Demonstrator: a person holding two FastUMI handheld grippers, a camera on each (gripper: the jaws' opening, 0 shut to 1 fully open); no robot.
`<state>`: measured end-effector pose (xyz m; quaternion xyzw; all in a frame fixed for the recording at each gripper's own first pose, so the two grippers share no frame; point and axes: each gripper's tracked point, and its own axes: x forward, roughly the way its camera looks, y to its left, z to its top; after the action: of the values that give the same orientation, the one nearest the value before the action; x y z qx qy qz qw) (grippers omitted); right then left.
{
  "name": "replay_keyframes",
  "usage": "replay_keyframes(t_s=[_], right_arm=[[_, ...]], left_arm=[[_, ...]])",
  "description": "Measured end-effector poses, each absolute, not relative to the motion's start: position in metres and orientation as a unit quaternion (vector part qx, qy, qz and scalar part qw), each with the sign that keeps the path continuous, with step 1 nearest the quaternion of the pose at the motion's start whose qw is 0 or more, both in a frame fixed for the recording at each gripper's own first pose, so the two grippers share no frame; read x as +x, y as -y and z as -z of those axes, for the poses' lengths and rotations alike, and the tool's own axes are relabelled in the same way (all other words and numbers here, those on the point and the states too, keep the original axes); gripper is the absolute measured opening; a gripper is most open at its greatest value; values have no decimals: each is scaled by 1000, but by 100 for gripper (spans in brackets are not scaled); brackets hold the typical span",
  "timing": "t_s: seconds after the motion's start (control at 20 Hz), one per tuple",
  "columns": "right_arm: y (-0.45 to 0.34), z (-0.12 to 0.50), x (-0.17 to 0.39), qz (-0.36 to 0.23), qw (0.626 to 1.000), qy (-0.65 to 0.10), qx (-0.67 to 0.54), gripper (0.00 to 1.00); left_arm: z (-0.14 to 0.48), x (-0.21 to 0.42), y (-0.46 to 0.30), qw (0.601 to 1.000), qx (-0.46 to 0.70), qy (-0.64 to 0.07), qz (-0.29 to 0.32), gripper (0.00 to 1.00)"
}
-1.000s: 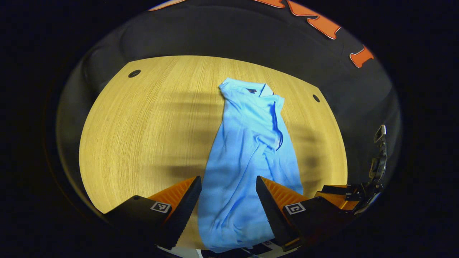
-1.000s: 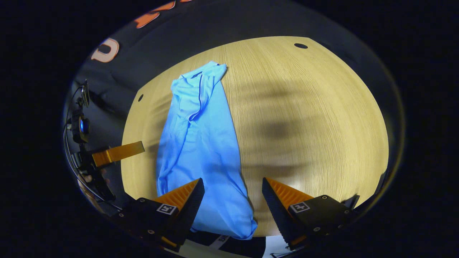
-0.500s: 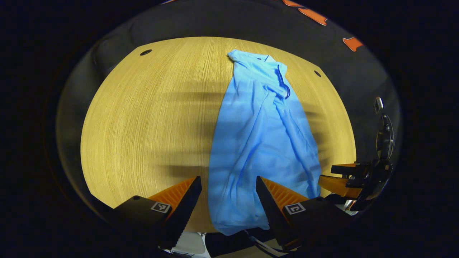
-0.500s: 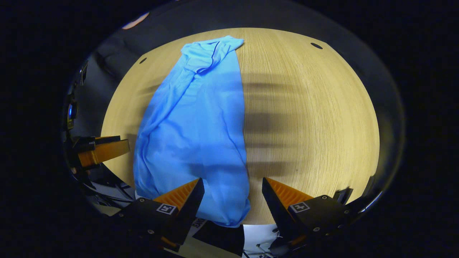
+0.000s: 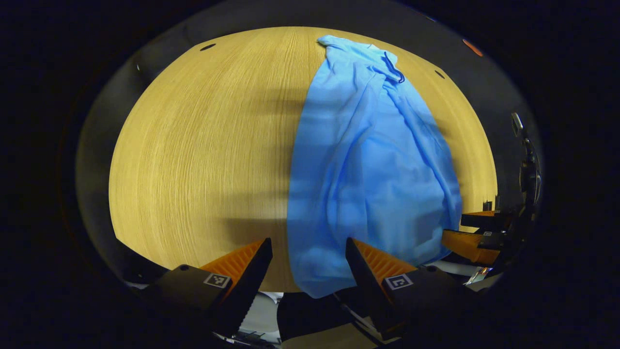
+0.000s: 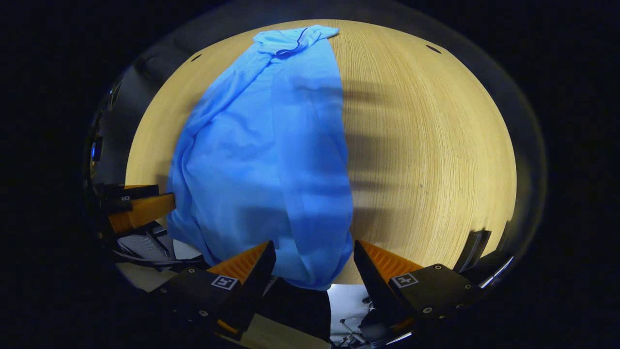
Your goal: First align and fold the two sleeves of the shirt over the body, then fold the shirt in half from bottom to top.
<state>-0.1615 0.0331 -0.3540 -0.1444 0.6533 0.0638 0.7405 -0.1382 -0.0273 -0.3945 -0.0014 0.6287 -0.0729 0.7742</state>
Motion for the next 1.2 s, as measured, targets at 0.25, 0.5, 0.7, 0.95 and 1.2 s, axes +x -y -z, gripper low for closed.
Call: replay_keyframes(t_s=[0.25, 0.5, 0.7, 0.95, 1.2], right_arm=[[-29, 361, -174, -48, 738, -656, -152, 99], [-27, 364, -175, -36, 744, -642, -182, 98], [-26, 365, -175, -30, 742, -644, -182, 97], [-27, 364, -175, -32, 748, -637, -184, 97], [-25, 364, -175, -22, 754, -633, -174, 86]], left_arm=[[402, -149, 24, 772, 10, -633, 59, 99], [409, -154, 21, 772, 23, -633, 50, 98], [412, -155, 22, 775, 53, -628, 52, 98], [411, -154, 22, 778, 47, -625, 48, 98], [413, -155, 22, 779, 48, -623, 50, 99]])
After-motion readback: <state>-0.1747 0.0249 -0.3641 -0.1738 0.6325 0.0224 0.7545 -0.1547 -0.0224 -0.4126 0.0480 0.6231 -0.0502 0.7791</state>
